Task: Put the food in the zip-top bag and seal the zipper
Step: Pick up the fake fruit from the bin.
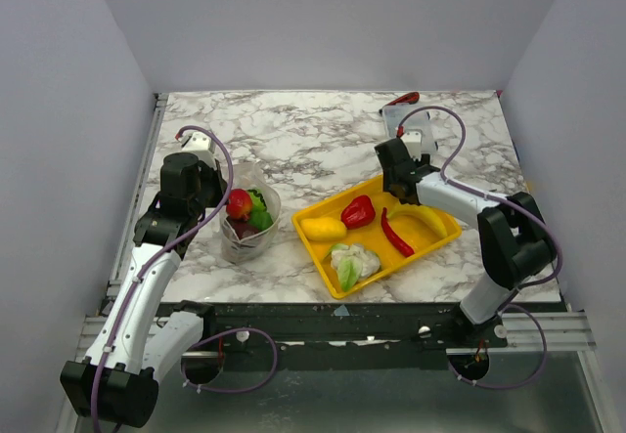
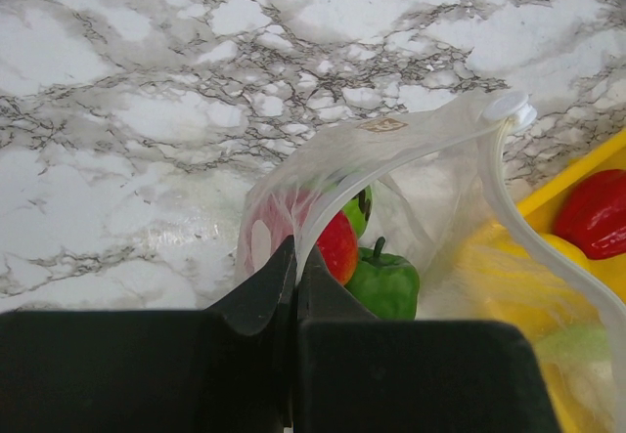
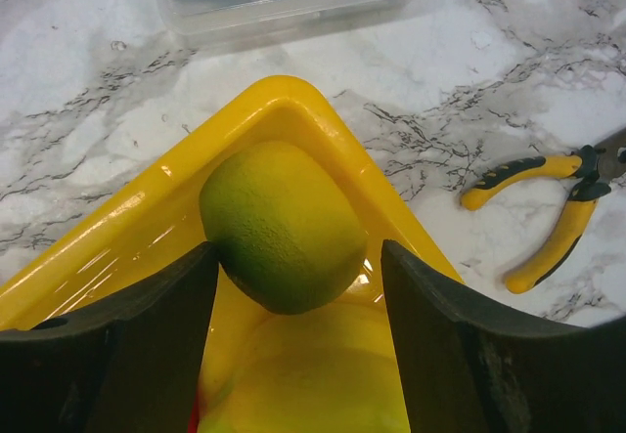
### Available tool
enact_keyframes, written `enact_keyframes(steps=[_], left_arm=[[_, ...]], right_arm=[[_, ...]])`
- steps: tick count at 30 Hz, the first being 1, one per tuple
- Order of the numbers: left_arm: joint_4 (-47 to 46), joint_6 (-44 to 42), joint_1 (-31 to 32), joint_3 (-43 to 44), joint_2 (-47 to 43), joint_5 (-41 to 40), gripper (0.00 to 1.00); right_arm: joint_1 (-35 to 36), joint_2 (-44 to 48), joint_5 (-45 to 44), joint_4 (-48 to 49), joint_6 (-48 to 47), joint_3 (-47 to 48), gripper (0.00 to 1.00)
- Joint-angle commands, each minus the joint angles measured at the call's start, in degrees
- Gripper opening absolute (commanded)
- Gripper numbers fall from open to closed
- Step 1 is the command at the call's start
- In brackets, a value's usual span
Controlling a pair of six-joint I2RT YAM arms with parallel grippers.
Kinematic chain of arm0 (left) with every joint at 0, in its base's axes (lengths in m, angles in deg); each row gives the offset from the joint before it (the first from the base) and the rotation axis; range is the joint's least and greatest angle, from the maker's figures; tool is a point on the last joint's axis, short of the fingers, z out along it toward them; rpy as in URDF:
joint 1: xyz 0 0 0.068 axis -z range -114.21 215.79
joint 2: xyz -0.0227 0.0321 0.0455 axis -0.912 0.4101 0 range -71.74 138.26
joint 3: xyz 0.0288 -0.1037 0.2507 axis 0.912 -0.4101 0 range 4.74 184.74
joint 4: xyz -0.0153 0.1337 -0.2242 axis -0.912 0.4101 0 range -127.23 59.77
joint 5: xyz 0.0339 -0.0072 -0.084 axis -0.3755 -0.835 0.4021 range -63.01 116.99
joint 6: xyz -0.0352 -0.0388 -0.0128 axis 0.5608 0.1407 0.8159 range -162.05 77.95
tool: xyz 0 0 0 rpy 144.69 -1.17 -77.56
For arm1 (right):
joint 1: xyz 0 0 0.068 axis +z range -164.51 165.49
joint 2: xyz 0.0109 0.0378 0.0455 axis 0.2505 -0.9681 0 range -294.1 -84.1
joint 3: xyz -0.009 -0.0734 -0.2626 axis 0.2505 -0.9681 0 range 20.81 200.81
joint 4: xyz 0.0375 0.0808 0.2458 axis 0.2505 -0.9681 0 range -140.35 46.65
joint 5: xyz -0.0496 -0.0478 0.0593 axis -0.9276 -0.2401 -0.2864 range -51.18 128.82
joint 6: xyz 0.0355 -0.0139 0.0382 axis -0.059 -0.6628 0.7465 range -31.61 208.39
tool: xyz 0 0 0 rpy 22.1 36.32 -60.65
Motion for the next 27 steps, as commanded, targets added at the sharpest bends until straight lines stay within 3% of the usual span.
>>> enact_keyframes(steps=[1,8,13,27], left_arm=[[-1.01,0.42,-0.35,-0.12,0.15,1.09,0.00],[-0.78,0.15,-0.35,0.04,1.07,0.57,0.00],[-0.74,0.11,-0.35,0.21,1.25,0.63,0.00],[-0.59,0.02,-0.35,0.40,1.90,0.65,0.00]], right_arm=[[-0.36,-2.43,0.20,0.66,-0.38,1.89,0.70],[-0.36,-4.48,1.11,2.05,-1.54,1.85,0.72],[-0.31,-3.79,3.35,2.47,-1.56,1.64,0.53],[-0.34,8.15,6.31,4.74,-1.47,-2.85,0.15]])
